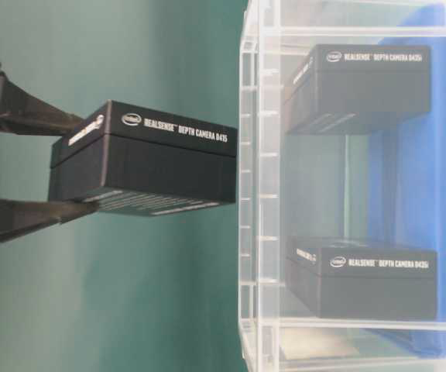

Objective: Take out the box from the case.
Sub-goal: 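Carry the held box forward over the bin's front edge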

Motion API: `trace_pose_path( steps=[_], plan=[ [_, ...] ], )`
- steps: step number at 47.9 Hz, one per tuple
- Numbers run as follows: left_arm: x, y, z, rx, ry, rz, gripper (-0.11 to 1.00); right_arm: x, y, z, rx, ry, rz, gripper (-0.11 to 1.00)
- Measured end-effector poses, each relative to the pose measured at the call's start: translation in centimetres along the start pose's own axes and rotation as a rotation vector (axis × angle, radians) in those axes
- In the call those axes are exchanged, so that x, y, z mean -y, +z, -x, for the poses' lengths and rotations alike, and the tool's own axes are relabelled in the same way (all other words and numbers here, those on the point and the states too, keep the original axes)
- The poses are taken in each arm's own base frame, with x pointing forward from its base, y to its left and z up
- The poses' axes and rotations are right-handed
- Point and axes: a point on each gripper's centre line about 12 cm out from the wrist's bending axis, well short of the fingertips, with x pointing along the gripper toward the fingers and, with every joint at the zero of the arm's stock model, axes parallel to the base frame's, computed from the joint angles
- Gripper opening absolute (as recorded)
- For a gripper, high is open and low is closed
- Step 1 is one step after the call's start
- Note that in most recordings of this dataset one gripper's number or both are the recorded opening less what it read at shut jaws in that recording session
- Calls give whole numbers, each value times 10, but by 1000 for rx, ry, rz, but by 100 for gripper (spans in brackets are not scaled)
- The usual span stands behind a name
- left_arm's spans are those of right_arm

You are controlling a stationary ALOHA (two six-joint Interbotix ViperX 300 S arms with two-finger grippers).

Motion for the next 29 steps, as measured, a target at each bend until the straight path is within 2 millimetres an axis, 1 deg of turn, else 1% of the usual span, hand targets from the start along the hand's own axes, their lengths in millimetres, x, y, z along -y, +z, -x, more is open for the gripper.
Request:
trace_pose_path(
  steps=[16,29],
  plan=[
    [0,0,0,1,0,-2,96,-4,-66,15,-12,32,19,68],
    [0,0,0,0,0,0,96,4,-120,28,-29,27,5,68]
  ],
)
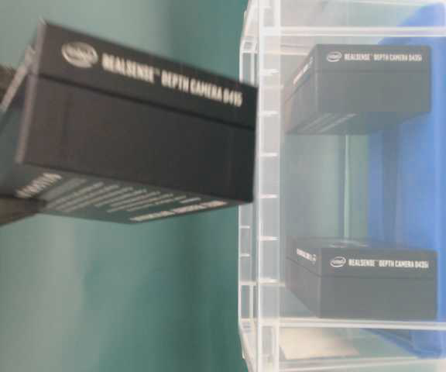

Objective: Take out the box from the case.
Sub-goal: 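Carry the held box forward over the bin's front edge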

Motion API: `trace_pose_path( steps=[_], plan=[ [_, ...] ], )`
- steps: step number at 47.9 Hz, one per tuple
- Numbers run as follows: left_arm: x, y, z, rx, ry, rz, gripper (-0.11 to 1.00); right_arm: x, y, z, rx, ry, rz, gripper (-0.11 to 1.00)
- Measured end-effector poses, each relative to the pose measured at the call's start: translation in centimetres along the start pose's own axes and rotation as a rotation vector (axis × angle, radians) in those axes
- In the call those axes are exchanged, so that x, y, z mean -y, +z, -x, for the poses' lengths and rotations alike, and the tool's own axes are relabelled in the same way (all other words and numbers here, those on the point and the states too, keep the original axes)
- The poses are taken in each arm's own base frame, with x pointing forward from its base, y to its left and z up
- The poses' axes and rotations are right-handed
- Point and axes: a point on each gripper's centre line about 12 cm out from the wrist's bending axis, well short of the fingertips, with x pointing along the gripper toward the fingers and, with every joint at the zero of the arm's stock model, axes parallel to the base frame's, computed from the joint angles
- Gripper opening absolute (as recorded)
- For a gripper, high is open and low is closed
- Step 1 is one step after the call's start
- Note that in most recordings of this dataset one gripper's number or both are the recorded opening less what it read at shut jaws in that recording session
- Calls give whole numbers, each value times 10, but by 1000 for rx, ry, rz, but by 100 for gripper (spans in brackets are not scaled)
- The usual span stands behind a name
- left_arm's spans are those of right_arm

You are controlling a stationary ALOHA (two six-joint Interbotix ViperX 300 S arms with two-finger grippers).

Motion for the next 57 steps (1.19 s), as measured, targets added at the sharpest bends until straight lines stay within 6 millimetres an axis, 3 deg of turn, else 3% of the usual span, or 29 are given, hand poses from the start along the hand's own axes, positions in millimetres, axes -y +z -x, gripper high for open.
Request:
trace_pose_path(
  steps=[13,20,40,57],
  plan=[
    [-4,-2,1,4,-3,3,96,8,-48,11,-23,22,-24,68],
    [-4,-3,2,4,-6,5,96,8,-61,10,-35,30,-32,68],
    [-5,-3,2,2,-3,4,96,3,-65,1,-40,32,-28,68],
    [-5,-3,2,1,-3,-1,96,-2,-64,-34,-49,-41,-22,68]
  ],
)
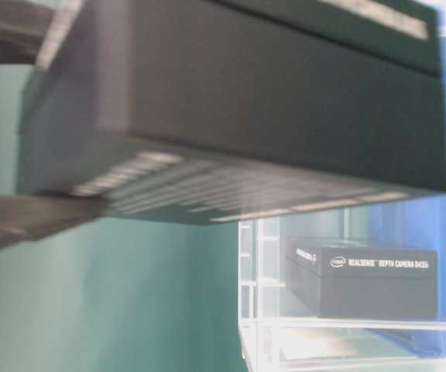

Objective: Take out the box from the case.
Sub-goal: 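Carry the held box forward over the bin's front edge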

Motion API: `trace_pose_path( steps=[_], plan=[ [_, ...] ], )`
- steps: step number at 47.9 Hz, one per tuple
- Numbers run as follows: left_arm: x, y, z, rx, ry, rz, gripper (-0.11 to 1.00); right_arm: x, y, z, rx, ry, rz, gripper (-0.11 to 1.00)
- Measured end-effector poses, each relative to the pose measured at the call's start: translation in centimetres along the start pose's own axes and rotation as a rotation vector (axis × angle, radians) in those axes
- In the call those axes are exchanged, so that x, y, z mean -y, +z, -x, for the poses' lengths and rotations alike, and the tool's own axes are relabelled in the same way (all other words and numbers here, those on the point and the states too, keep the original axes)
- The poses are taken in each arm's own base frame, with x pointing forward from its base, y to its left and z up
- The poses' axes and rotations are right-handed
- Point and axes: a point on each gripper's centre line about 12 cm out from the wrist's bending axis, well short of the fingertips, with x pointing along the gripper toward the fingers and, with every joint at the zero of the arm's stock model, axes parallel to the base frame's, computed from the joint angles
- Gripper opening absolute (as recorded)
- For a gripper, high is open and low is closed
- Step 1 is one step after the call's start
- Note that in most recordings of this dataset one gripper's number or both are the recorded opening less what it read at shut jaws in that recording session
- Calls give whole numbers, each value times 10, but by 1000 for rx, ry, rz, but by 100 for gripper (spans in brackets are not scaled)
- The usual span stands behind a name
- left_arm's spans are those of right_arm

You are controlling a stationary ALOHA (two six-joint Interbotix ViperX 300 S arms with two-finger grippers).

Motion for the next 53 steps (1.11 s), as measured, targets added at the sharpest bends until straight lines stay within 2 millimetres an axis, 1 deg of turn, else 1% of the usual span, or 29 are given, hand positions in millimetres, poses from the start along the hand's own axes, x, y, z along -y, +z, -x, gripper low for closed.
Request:
trace_pose_path(
  steps=[8,16,28,35,43,53],
  plan=[
    [0,0,0,1,-1,0,96,-3,1,-31,-18,-12,1,68],
    [0,0,1,3,-4,-3,96,-5,-3,-62,-46,-4,-5,68],
    [0,0,0,2,0,-6,96,3,-7,-100,-73,-31,-7,68],
    [0,0,0,1,-1,-5,96,6,-3,-121,-92,-37,-24,68],
    [0,0,1,4,-3,-8,96,8,-2,-136,-102,-29,-32,68],
    [0,1,0,2,-2,-8,96,11,0,-148,-125,-28,-47,68]
  ],
)
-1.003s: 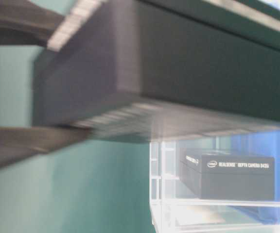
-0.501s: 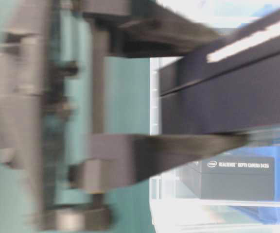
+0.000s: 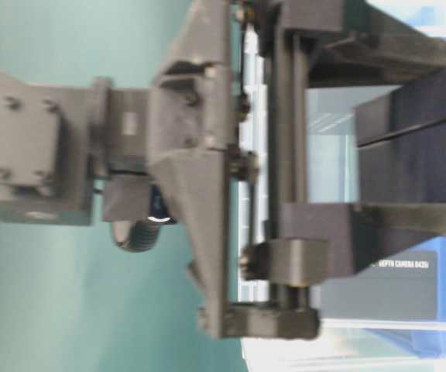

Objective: Take out the box from the case.
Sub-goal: 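Carry the held box forward over the bin's front edge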

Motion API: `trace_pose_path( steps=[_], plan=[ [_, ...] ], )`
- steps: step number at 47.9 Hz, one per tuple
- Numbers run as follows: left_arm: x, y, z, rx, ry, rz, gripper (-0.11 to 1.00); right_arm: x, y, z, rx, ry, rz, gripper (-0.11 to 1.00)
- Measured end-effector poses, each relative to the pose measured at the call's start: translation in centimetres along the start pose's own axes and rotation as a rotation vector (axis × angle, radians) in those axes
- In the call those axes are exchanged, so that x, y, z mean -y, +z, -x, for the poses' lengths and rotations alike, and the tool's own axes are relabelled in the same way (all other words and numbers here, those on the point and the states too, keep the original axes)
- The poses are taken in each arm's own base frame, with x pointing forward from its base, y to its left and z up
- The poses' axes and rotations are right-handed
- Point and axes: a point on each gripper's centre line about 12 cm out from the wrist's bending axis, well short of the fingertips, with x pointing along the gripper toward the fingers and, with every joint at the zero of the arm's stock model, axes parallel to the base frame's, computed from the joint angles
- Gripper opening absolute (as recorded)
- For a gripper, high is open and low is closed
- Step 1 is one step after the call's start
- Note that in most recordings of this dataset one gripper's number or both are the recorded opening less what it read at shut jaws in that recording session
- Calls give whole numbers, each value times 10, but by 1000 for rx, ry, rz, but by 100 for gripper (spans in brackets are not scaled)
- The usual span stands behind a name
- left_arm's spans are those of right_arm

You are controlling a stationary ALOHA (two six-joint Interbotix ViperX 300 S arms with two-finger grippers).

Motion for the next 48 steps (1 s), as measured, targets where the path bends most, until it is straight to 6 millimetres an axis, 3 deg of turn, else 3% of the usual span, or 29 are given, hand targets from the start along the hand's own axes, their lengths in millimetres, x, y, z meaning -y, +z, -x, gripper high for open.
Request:
trace_pose_path(
  steps=[48],
  plan=[
    [0,0,0,-1,1,-9,96,0,0,-4,-7,20,12,68]
  ],
)
